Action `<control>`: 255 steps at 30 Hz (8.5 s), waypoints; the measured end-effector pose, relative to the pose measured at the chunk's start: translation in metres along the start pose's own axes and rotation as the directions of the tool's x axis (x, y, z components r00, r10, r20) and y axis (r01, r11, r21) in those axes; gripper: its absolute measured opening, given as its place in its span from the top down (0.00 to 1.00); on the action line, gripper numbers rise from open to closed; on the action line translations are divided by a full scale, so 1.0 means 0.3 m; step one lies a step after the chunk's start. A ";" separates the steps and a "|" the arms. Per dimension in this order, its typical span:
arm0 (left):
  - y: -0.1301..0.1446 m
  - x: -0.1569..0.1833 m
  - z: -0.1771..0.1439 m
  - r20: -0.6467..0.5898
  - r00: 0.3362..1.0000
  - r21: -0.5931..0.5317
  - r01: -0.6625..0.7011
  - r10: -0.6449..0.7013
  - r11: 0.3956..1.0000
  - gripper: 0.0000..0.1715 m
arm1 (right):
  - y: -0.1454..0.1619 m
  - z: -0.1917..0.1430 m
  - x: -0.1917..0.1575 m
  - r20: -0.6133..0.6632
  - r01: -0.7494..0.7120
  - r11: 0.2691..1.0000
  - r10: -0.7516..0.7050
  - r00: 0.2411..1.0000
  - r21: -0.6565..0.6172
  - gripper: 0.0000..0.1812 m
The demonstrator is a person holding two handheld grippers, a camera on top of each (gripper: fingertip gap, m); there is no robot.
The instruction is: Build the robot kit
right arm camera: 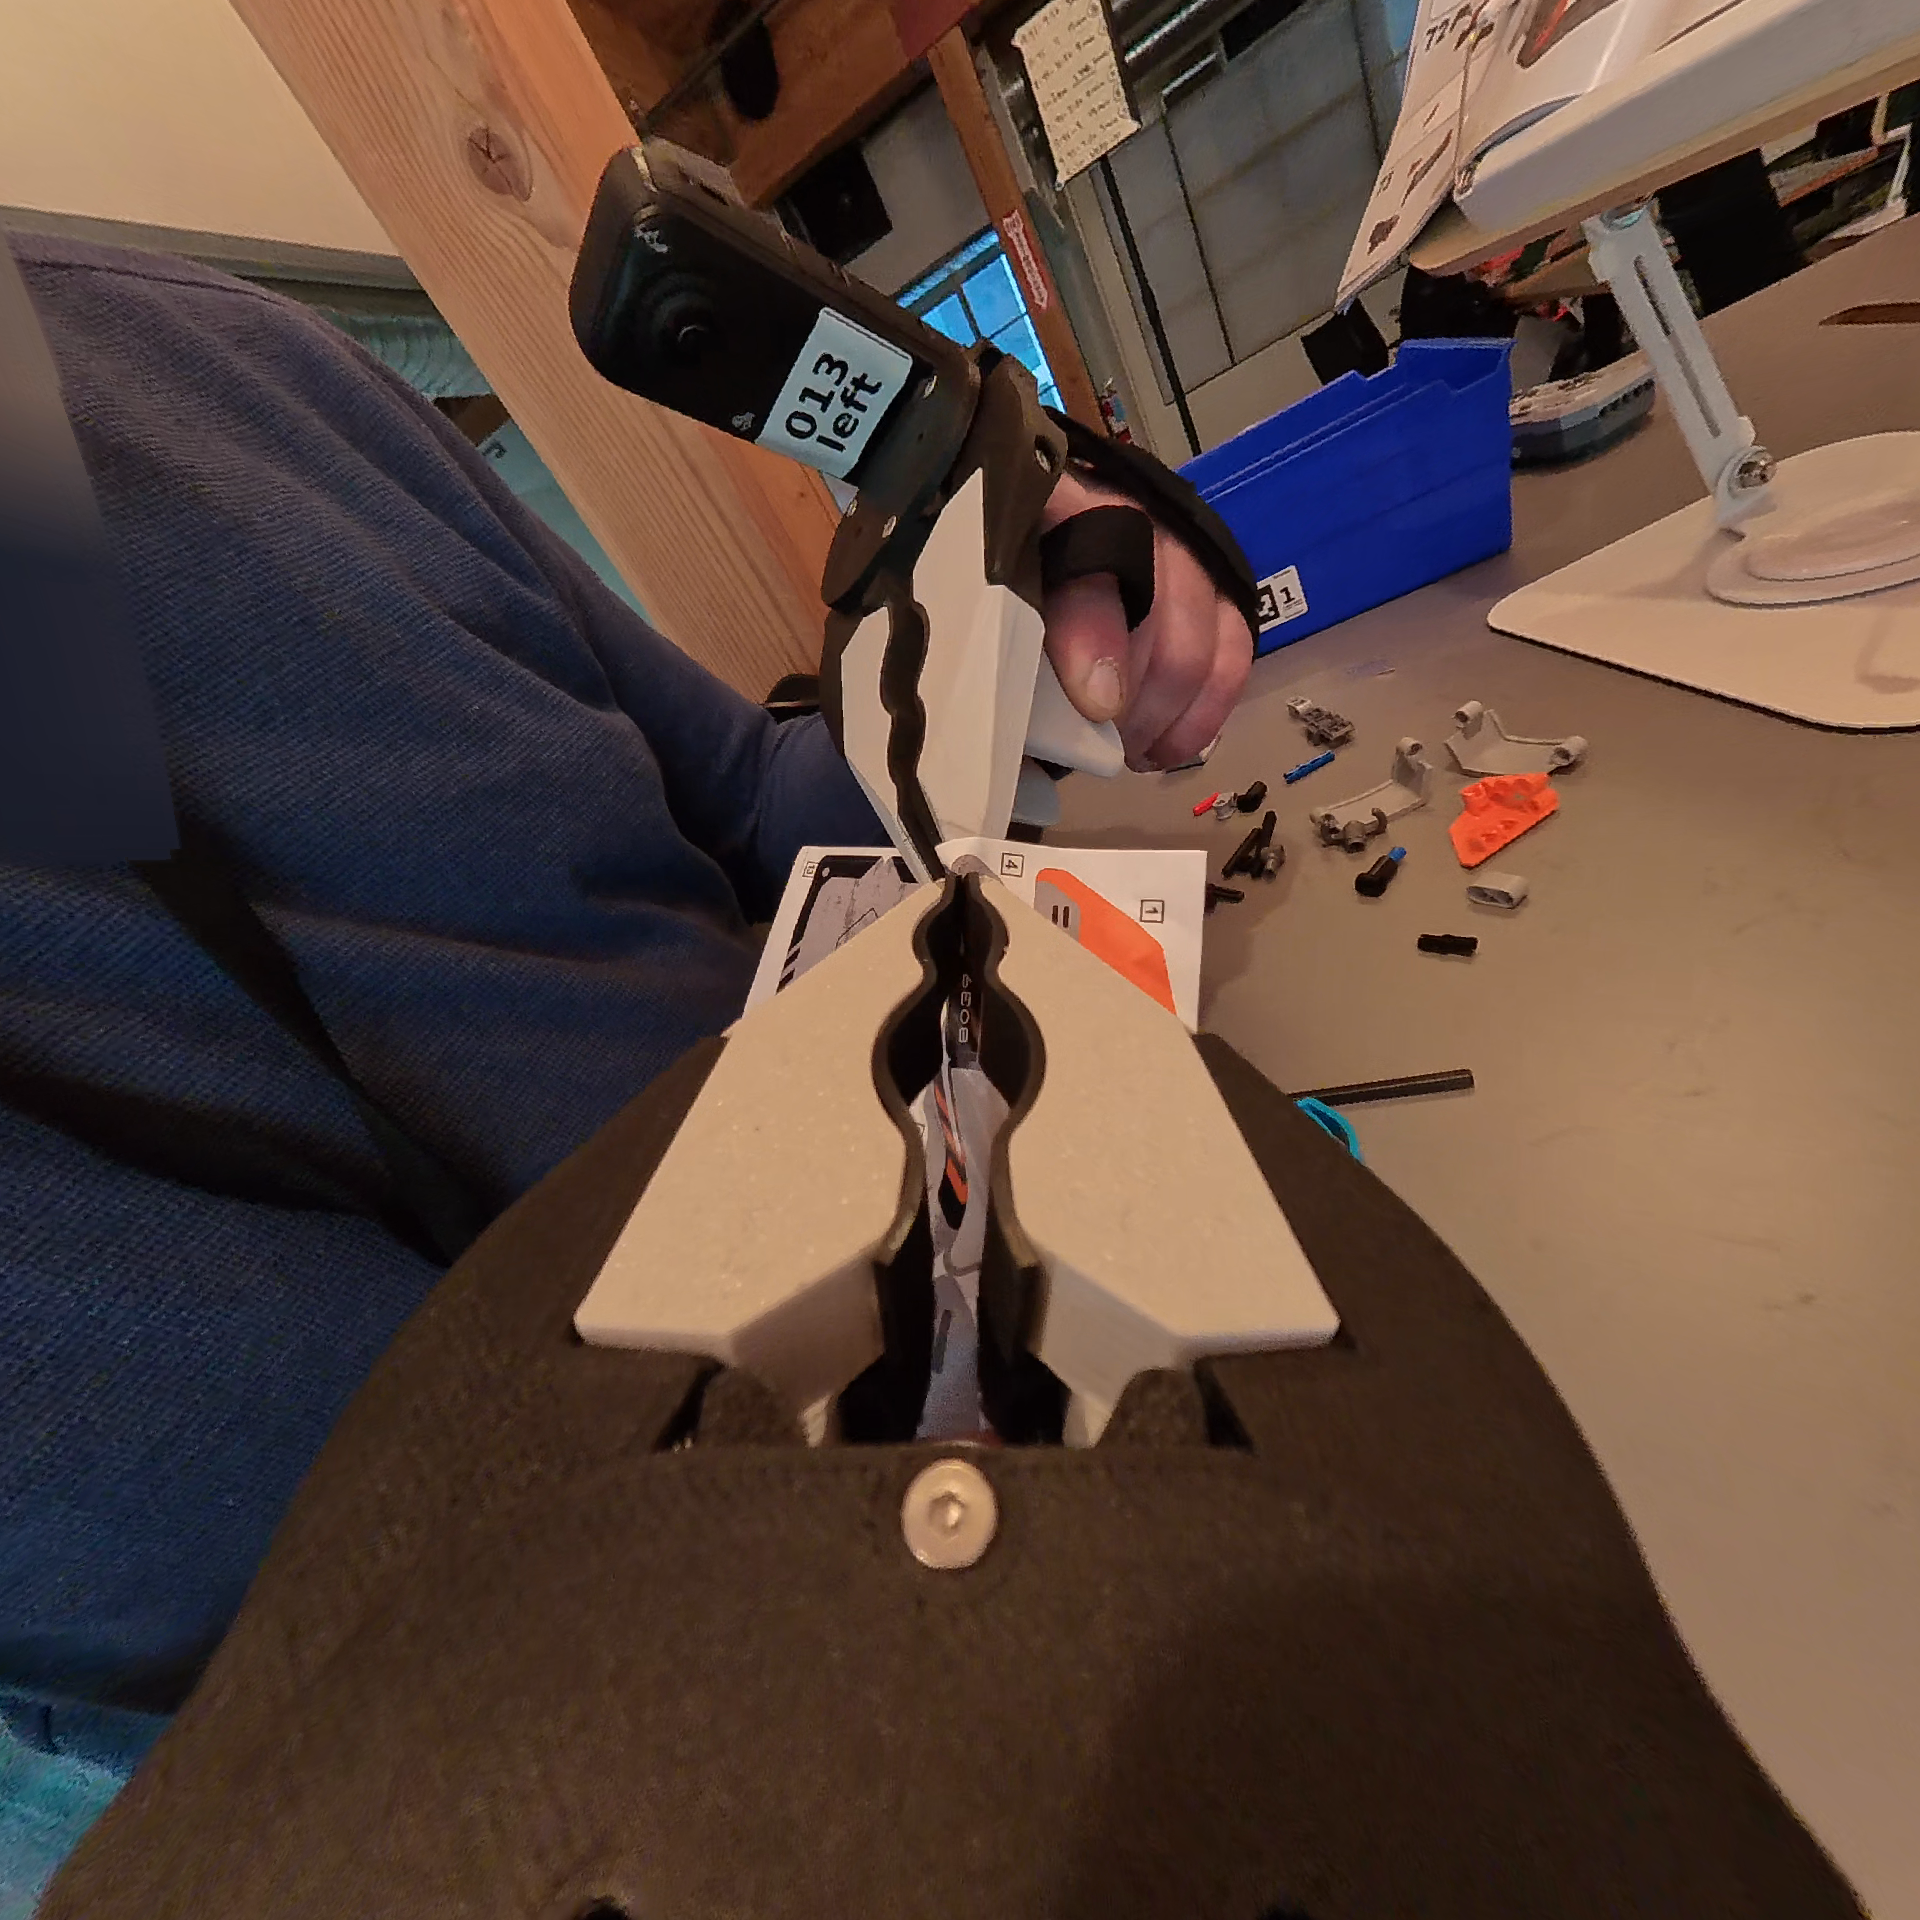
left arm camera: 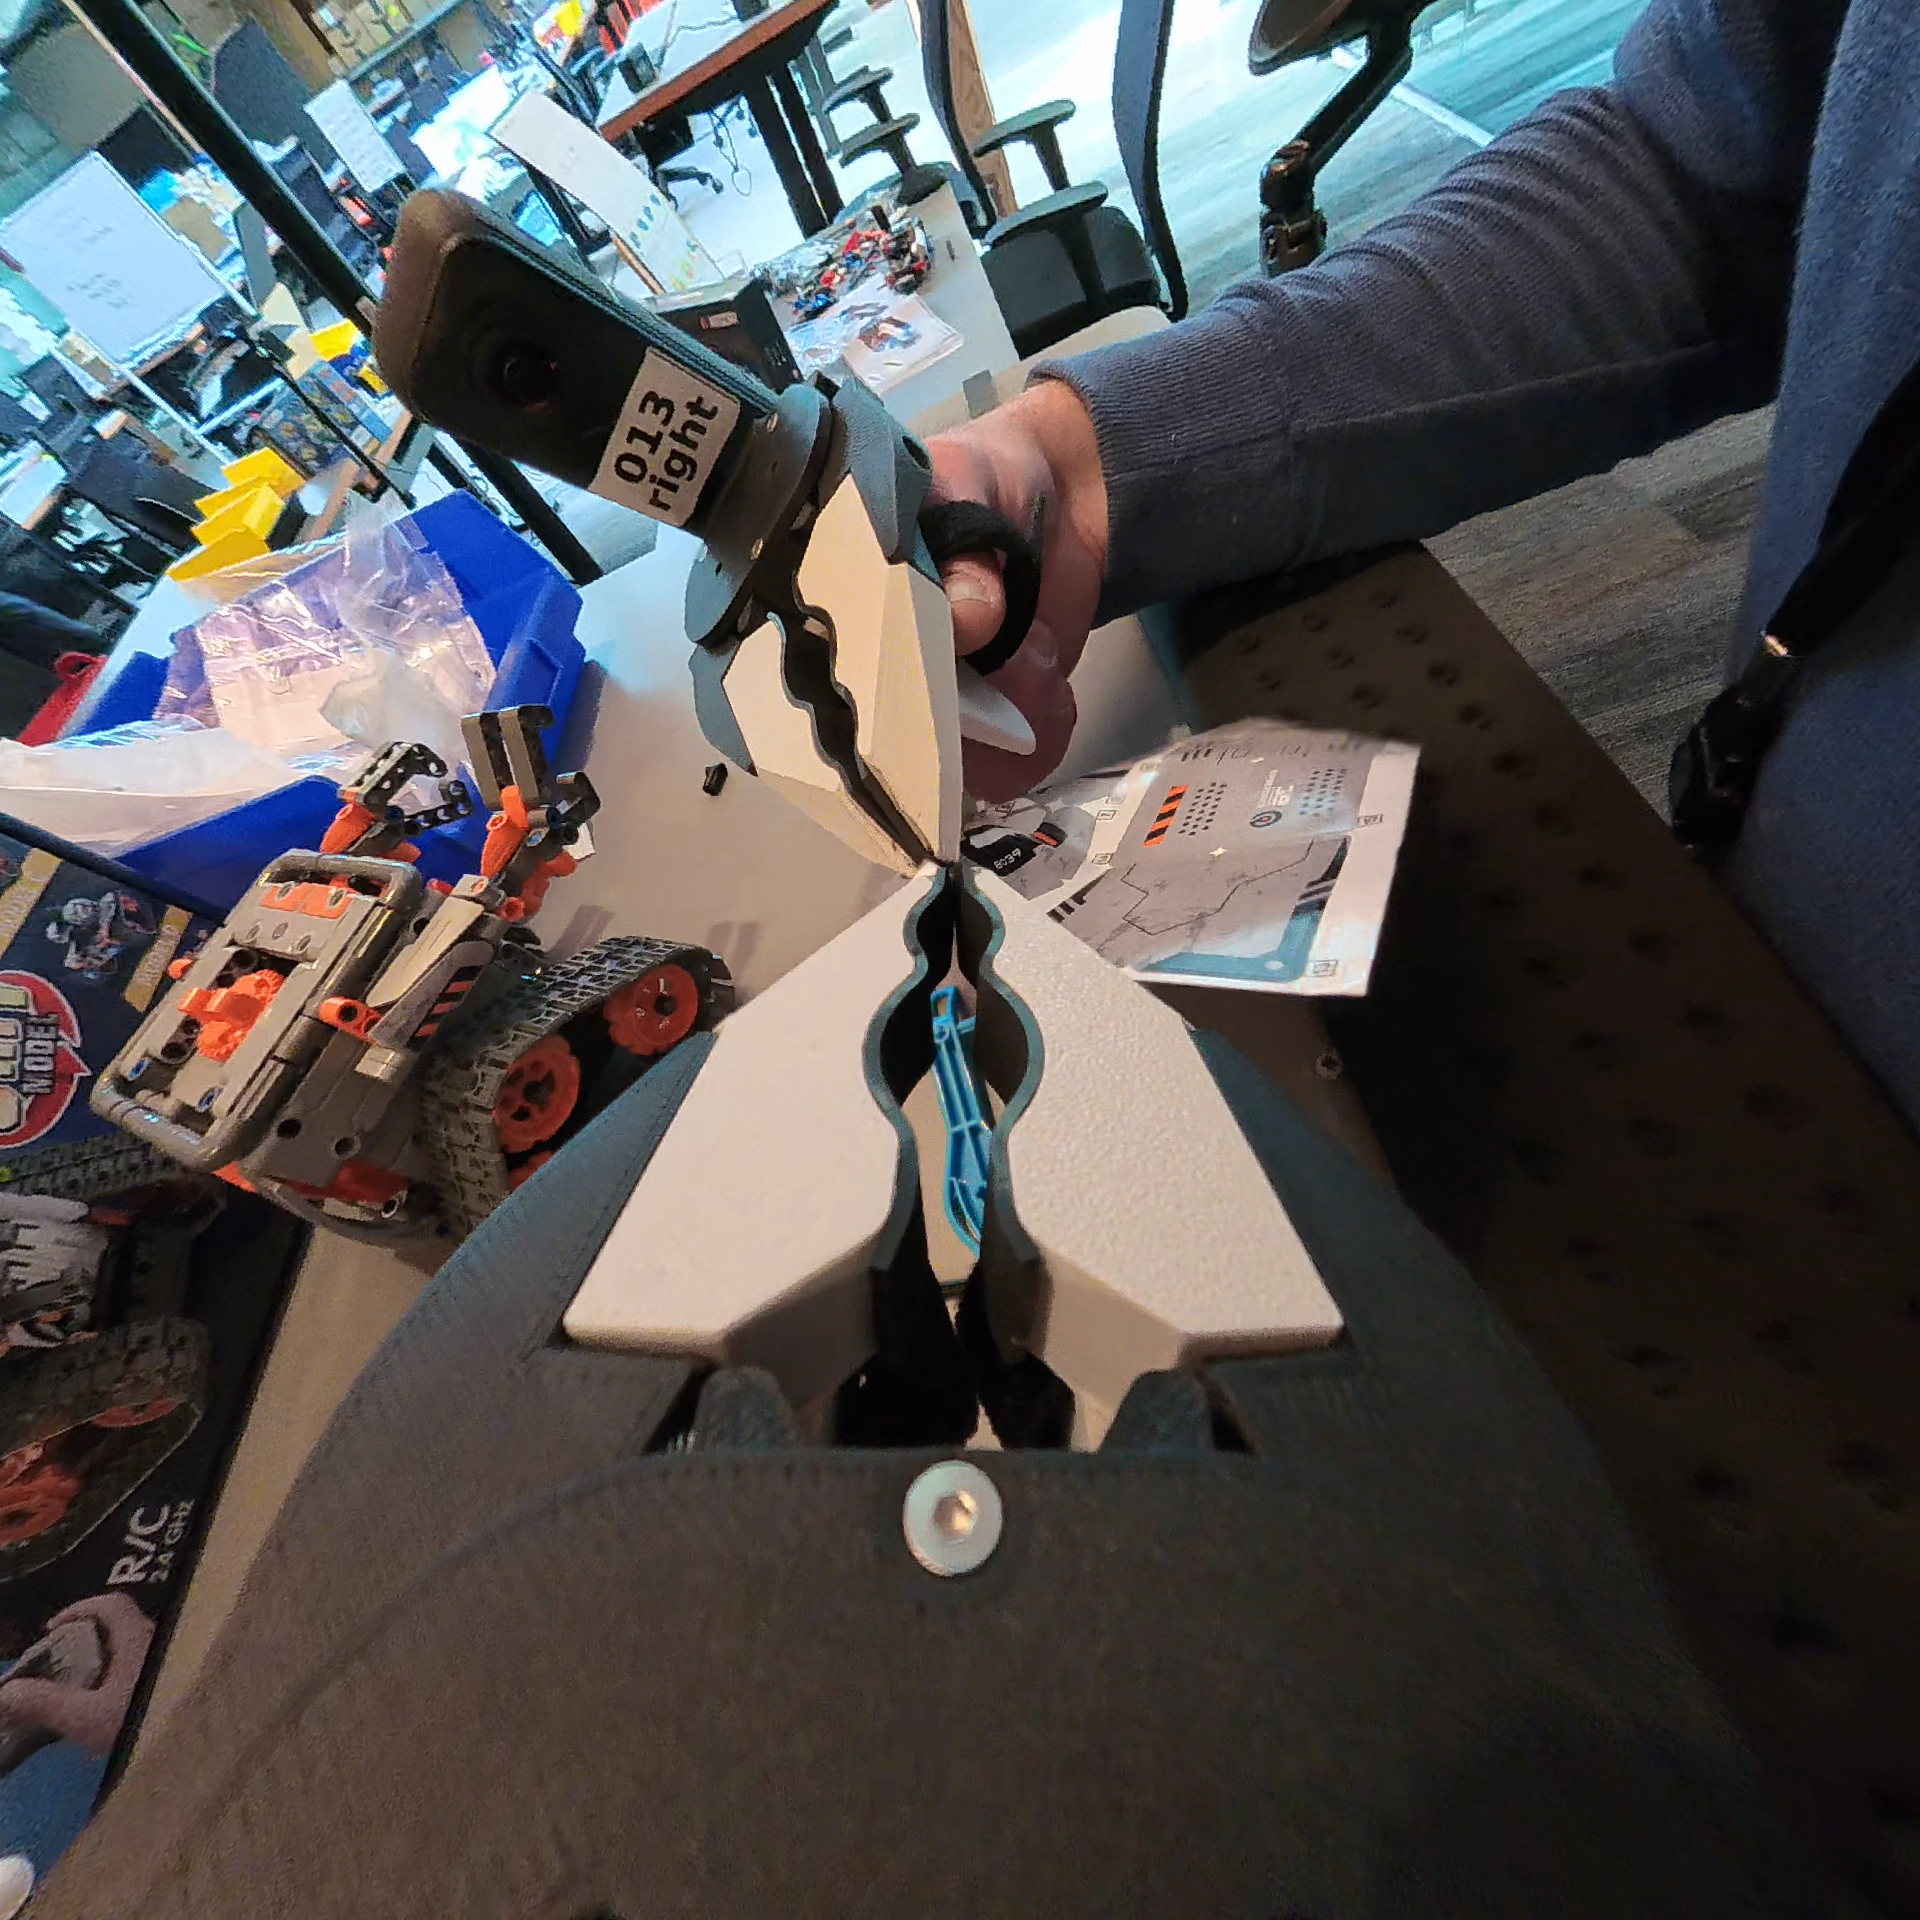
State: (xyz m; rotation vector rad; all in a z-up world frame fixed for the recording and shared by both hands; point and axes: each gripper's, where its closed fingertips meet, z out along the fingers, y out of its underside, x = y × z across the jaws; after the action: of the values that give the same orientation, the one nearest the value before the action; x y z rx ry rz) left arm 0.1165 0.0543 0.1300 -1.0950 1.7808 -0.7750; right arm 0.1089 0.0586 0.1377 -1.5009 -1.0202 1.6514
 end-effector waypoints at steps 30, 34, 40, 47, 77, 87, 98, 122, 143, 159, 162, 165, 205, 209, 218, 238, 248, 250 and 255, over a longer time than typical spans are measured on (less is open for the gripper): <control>-0.009 -0.011 0.010 -0.005 0.999 0.067 0.052 -0.052 0.996 1.00 | -0.018 -0.003 0.003 -0.037 0.021 1.000 -0.020 0.999 0.014 1.00; -0.023 -0.009 0.008 -0.005 0.999 0.082 0.043 -0.043 0.996 1.00 | -0.025 -0.007 -0.010 0.011 -0.009 0.999 0.008 1.000 0.038 1.00; -0.035 -0.010 -0.004 0.004 0.999 0.097 0.035 -0.036 0.995 1.00 | -0.045 -0.032 -0.001 0.007 -0.020 0.997 0.019 1.000 0.081 1.00; -0.024 -0.019 -0.003 0.004 0.998 0.098 0.064 -0.065 0.993 1.00 | -0.051 -0.044 0.005 -0.036 0.019 0.997 -0.017 0.999 0.076 1.00; -0.027 -0.019 0.005 0.002 0.998 0.098 0.066 -0.066 0.993 1.00 | -0.034 -0.015 -0.010 -0.057 0.080 0.997 -0.079 0.995 0.018 1.00; -0.047 -0.028 -0.013 0.004 0.995 0.158 0.099 -0.101 0.982 1.00 | -0.064 -0.024 -0.011 -0.026 0.054 0.994 -0.052 0.998 0.099 1.00; -0.025 -0.055 -0.035 0.000 0.983 0.165 0.179 -0.182 0.970 1.00 | -0.104 -0.091 0.020 -0.118 0.090 0.985 -0.073 0.990 0.147 1.00; 0.276 -0.129 -0.109 0.131 0.808 0.023 0.577 -0.574 0.817 0.73 | -0.205 -0.244 0.092 -0.390 0.242 0.938 -0.132 0.911 0.249 1.00; -0.013 -0.220 -0.037 -0.099 0.818 0.310 0.567 -0.567 0.763 0.85 | -0.186 -0.086 0.037 -0.387 0.665 0.270 -0.921 -0.031 -0.696 1.00; -0.033 -0.109 -0.025 -0.603 0.325 0.000 0.914 -0.729 0.406 0.83 | -0.068 0.032 0.007 0.065 0.540 -0.243 -0.943 -0.327 -0.806 1.00; -0.031 -0.090 -0.020 -0.624 0.276 -0.045 0.921 -0.731 0.386 0.84 | -0.062 0.038 0.002 0.077 0.544 -0.254 -0.942 -0.326 -0.799 1.00; -0.033 -0.080 -0.025 -0.650 0.256 -0.036 0.930 -0.715 0.366 0.87 | -0.052 0.051 -0.001 0.087 0.555 -0.260 -0.944 -0.319 -0.790 1.00; 0.017 -0.068 -0.049 -0.707 0.186 0.005 0.966 -0.683 0.259 0.96 | -0.019 0.089 0.045 0.174 0.562 -0.328 -0.935 -0.310 -0.760 1.00; 0.013 -0.056 -0.044 -0.702 0.216 0.011 0.956 -0.679 0.293 1.00 | -0.014 0.088 0.044 0.177 0.561 -0.330 -0.934 -0.310 -0.759 1.00; 0.014 -0.149 -0.056 -0.602 0.354 0.201 0.935 -0.716 0.293 1.00 | -0.014 0.058 0.078 0.148 0.526 -0.265 -0.956 -0.253 -0.808 0.92; 0.001 -0.364 -0.161 -0.407 0.475 0.644 0.755 -0.780 0.124 1.00 | -0.220 -0.039 0.133 -0.636 0.281 0.955 -0.159 0.755 0.095 0.87; -0.014 -0.371 -0.170 -0.349 0.511 0.709 0.692 -0.785 0.135 1.00 | -0.227 0.008 0.198 -0.514 0.091 0.933 0.109 0.851 0.349 0.88; -0.015 -0.366 -0.162 -0.346 0.511 0.708 0.692 -0.787 0.139 1.00 | -0.234 0.016 0.199 -0.494 0.079 0.924 0.127 0.860 0.375 0.88; -0.024 -0.357 -0.151 -0.355 0.515 0.707 0.694 -0.780 0.137 1.00 | -0.248 0.037 0.193 -0.449 0.064 0.909 0.142 0.882 0.413 0.93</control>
State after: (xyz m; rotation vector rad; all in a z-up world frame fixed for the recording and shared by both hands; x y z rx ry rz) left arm 0.1019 0.1512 0.1930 -1.2751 0.4162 -1.8728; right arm 0.0897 0.1429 0.1770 -1.5196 -0.3401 1.3180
